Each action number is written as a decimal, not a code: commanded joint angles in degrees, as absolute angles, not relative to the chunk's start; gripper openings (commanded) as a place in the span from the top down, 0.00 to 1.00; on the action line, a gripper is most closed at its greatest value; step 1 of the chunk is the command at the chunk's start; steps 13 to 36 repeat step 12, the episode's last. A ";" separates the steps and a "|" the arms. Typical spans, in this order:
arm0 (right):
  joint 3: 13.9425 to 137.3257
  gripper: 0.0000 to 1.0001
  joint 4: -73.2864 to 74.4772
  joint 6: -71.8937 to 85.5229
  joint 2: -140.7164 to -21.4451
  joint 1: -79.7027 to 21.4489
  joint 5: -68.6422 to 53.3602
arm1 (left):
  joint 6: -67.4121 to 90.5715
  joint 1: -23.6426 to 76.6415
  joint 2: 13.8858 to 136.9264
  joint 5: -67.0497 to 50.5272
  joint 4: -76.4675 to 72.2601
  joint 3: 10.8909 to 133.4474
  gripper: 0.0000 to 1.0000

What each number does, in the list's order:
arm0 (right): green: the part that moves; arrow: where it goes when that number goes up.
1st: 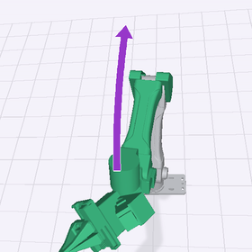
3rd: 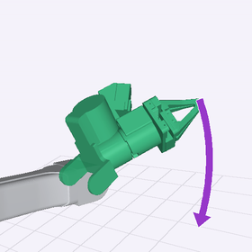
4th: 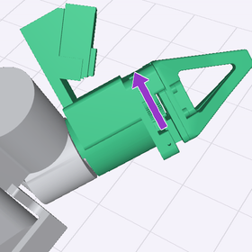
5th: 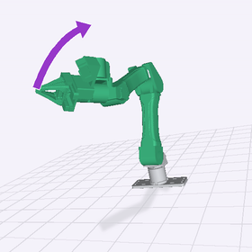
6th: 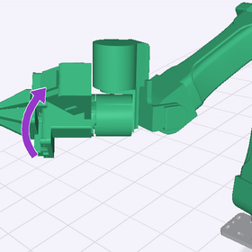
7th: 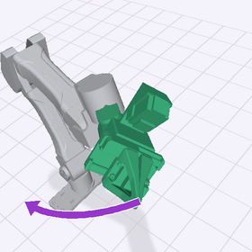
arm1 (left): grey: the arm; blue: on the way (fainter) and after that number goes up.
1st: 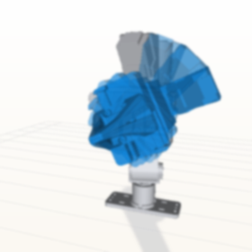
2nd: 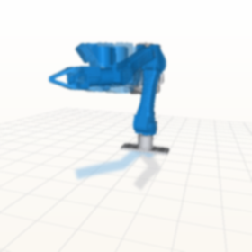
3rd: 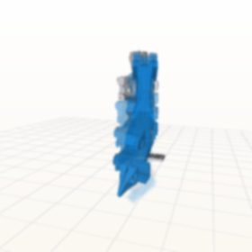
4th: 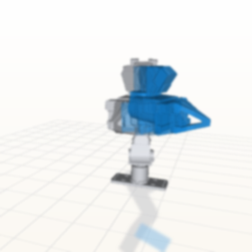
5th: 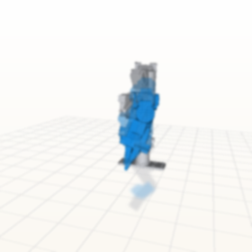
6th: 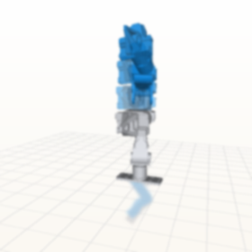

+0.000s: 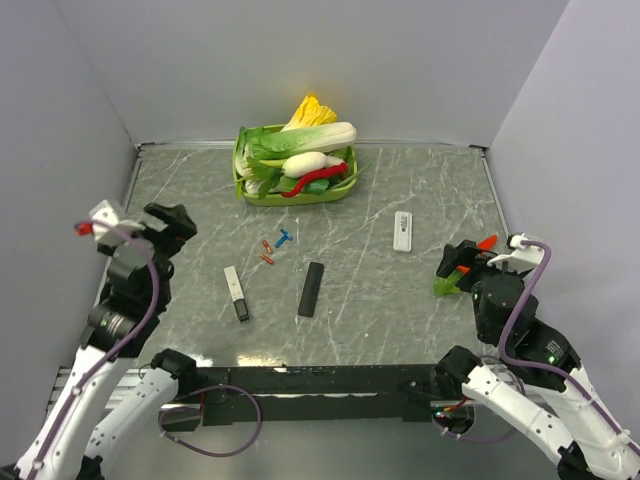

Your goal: Load the batteries into the remote control

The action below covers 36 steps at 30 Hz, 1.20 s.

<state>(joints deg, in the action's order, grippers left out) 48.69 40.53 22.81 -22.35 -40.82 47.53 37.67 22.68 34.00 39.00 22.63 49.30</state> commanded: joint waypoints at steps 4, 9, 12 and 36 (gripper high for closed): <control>48.25 0.00 37.35 20.92 -22.59 -40.69 49.40 | 32.61 22.59 24.79 49.83 14.77 45.27 0.03; 48.43 0.00 36.13 20.74 -22.85 -40.69 48.52 | 33.48 22.59 23.82 50.45 15.82 45.09 0.03; 48.43 0.00 35.16 19.87 -22.94 -40.69 48.25 | 34.10 22.59 24.34 50.36 16.08 45.00 0.03; 48.43 0.00 35.16 19.87 -22.94 -40.69 48.25 | 34.10 22.59 24.34 50.36 16.08 45.00 0.03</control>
